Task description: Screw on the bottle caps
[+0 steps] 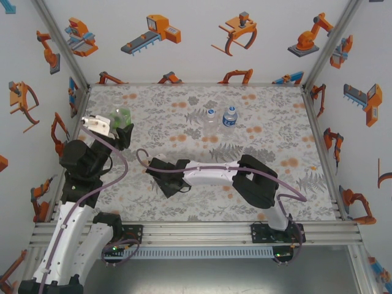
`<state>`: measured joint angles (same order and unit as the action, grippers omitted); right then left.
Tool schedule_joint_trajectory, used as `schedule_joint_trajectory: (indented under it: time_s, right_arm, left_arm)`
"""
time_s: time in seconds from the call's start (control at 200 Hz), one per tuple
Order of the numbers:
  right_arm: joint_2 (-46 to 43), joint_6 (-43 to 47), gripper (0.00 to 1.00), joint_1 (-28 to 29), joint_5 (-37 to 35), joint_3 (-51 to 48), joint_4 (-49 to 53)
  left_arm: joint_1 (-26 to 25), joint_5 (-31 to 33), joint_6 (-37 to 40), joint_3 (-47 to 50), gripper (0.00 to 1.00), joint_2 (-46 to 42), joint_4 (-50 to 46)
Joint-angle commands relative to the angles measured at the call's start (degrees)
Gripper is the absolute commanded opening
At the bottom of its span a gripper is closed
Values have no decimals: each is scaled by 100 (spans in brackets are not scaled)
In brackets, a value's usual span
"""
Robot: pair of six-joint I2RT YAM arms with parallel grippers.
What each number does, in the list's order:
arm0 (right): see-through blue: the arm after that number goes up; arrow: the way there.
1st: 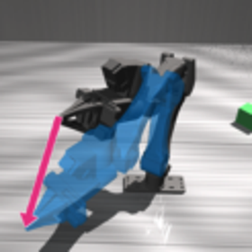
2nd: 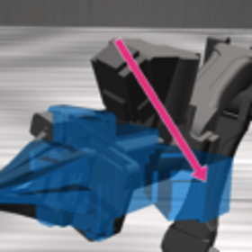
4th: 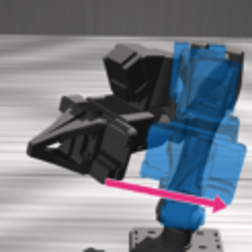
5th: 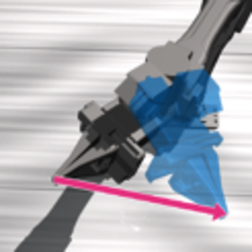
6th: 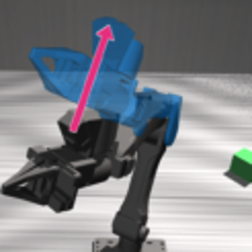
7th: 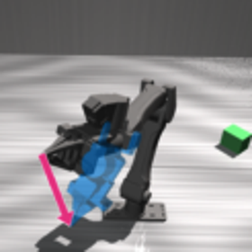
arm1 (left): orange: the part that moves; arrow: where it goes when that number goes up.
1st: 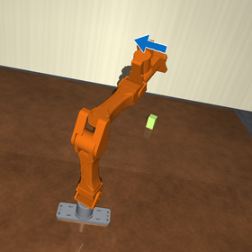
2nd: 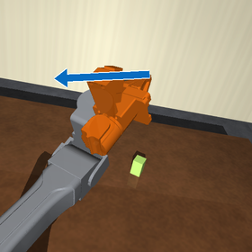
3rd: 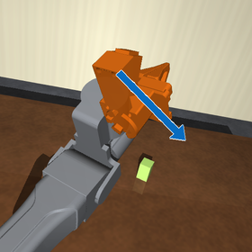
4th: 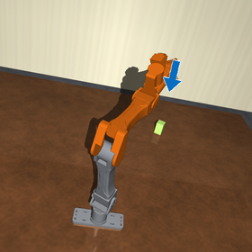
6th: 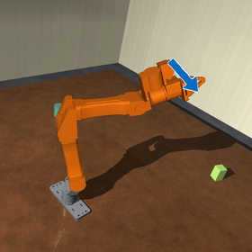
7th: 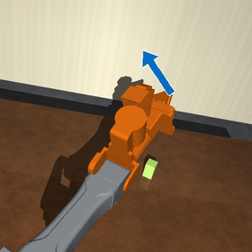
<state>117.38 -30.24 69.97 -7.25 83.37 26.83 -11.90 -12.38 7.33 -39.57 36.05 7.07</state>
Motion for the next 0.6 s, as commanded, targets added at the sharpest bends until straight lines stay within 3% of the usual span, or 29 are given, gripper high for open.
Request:
schedule_joint_trajectory:
  time_s: [0.0,0.305,0.501,0.596]
  right_arm:
    - [-128,-118,35,40,-242,51,218]
    - [-941,-340,33,-308,-458,-787,105]
    - [-1641,-542,33,-731,-413,-1667,-144]
    - [-1948,-629,33,-991,-369,-2070,-223]
  left_arm:
    - [39,-292,-68,-6,0,47,145]
    - [30,-2061,-170,-243,0,770,320]
    - [-29,-2537,-319,-202,0,986,606]
    - [-154,-2839,-23,-155,0,1061,618]
